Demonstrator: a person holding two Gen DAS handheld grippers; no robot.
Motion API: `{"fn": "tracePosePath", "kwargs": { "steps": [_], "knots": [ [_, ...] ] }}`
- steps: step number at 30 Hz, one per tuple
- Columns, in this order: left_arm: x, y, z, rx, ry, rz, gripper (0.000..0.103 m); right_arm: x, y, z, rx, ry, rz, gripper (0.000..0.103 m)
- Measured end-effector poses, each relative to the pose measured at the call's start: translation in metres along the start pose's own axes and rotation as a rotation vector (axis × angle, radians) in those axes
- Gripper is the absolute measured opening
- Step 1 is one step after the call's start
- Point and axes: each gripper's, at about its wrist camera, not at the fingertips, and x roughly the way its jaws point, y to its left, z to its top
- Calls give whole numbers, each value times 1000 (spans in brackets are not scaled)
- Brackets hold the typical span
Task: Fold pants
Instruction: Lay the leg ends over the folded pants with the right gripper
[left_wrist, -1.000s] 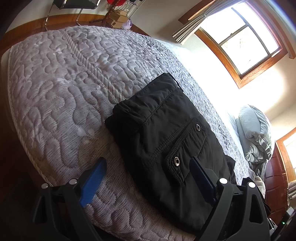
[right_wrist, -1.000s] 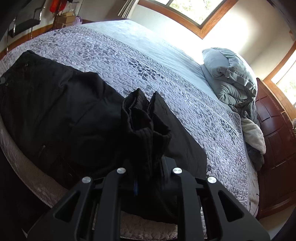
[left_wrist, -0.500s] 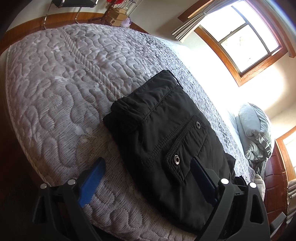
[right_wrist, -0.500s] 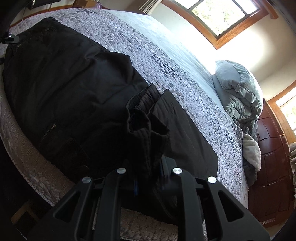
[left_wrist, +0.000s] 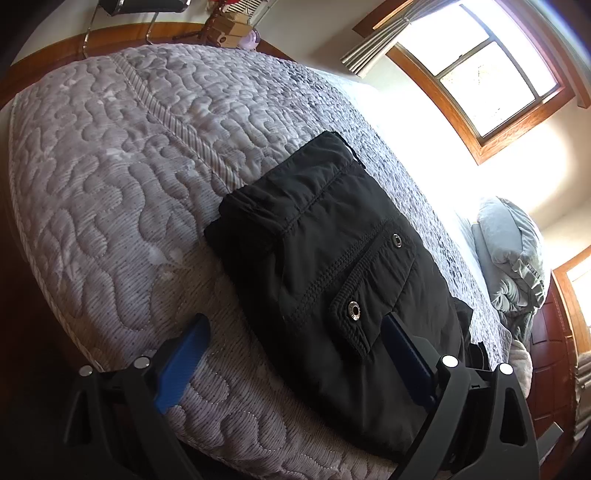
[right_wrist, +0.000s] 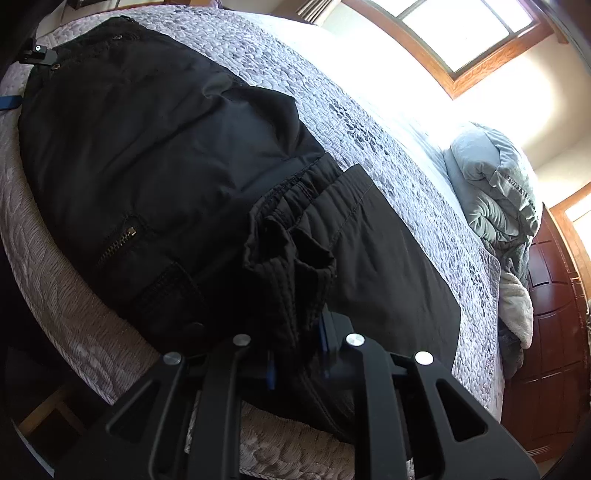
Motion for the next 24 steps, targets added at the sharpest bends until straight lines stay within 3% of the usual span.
{"fn": "tracePosePath", "kwargs": {
  "steps": [14,24],
  "knots": [
    [-2,5,4,-46,17,-10,96,13,9,3,-27,59,110,18],
    [0,-1,4,-43,18,-5,97,7,5,2,-35,60,155,29]
  ]
}}
